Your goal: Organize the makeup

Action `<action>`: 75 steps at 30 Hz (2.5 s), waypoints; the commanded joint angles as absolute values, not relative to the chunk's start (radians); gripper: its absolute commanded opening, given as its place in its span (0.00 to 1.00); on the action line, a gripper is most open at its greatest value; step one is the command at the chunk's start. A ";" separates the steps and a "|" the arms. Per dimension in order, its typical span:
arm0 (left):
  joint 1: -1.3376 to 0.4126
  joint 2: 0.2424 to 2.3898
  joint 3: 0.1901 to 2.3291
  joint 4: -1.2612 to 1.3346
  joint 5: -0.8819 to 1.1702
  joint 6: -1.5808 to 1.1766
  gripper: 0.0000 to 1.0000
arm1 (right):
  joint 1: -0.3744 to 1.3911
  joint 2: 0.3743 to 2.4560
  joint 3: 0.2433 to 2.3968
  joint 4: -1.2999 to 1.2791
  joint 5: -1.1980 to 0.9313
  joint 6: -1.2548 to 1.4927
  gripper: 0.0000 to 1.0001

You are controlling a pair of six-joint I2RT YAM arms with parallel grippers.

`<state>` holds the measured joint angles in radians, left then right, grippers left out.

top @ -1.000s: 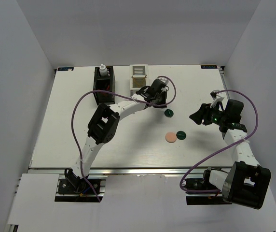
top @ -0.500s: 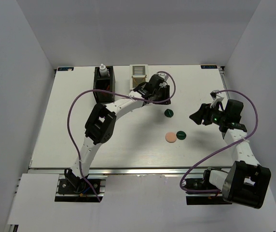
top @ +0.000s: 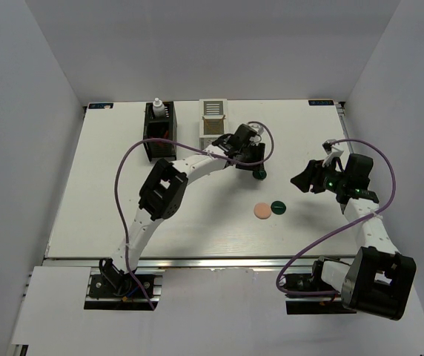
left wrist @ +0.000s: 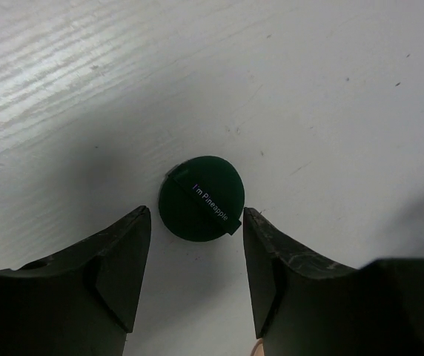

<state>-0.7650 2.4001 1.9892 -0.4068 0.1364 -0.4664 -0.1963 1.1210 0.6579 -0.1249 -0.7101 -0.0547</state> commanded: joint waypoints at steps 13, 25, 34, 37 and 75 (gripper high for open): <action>-0.856 2.453 2.005 -0.491 -0.067 -0.356 0.45 | -0.202 1.121 0.652 -0.094 -0.721 -0.041 0.59; -0.868 2.462 1.962 -0.502 -0.094 -0.354 0.00 | -0.204 1.118 0.653 -0.097 -0.721 -0.046 0.59; -0.815 2.330 1.953 -0.427 -0.083 -0.405 0.00 | -0.209 1.117 0.655 -0.104 -0.719 -0.051 0.59; -0.782 2.261 1.937 -0.394 -0.068 -0.420 0.00 | -0.209 1.120 0.657 -0.103 -0.722 -0.049 0.59; -0.876 2.335 1.971 -0.414 0.015 -0.422 0.67 | -0.209 1.189 0.637 -0.130 -0.681 -0.112 0.70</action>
